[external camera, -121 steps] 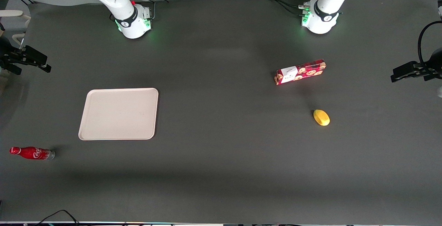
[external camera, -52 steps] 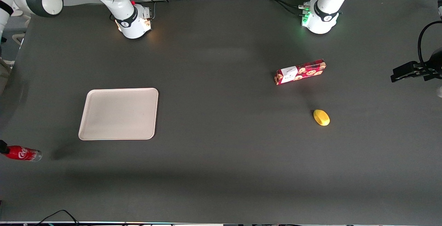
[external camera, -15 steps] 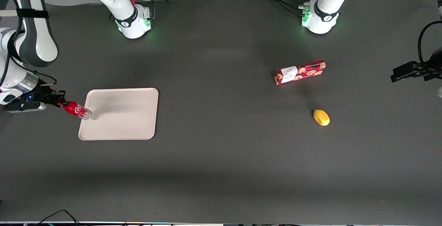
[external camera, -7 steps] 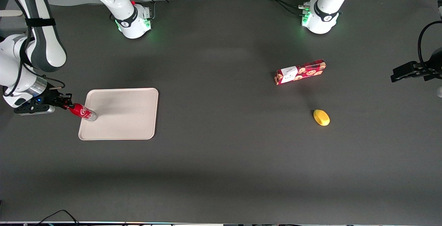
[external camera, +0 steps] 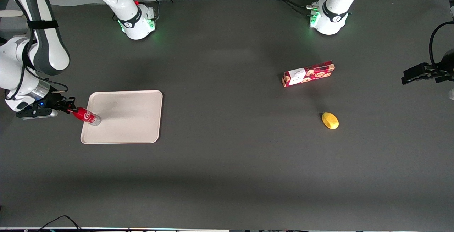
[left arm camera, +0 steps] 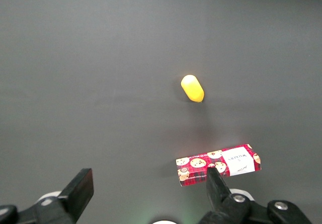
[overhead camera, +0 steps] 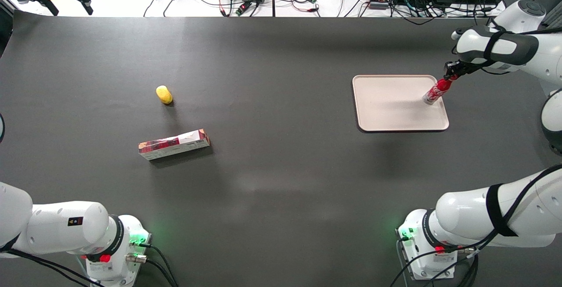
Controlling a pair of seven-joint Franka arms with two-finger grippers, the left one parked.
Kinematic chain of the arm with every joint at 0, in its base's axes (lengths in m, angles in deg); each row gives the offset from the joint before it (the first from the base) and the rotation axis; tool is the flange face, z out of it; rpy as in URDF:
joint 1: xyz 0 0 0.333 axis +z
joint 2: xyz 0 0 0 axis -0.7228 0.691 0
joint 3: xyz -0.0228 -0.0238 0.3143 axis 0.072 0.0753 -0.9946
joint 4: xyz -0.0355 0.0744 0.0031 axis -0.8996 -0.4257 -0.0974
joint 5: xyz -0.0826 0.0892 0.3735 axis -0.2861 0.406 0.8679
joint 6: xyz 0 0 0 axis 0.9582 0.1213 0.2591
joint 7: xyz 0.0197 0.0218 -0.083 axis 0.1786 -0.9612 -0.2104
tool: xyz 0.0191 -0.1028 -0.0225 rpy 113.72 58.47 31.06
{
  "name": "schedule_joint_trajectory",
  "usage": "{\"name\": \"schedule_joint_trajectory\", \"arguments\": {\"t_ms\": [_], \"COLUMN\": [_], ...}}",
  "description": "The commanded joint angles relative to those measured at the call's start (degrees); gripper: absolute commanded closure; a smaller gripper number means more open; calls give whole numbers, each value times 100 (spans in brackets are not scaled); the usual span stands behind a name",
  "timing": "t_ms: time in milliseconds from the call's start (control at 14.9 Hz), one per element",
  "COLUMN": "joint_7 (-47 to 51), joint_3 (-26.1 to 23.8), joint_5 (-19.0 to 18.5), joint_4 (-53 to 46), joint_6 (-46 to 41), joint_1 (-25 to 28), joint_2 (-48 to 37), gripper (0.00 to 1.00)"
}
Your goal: Place coke bottle on tray
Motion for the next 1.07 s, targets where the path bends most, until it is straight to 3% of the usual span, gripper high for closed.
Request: {"name": "schedule_joint_trajectory", "arguments": {"t_ms": [0,470,806,1007], "joint_7": [-203,-150,269,816], "joint_3": [-24,-24,-50,-366], "joint_5": [200,191,173,103], "joint_4": [-10,-168,-1967,-2820], "joint_6": [91,-75,-2515,-3562], "joint_1": [-6,108,240,240], "joint_2": [-19,-457,-529,-573], "gripper": [0,0,0,0]}}
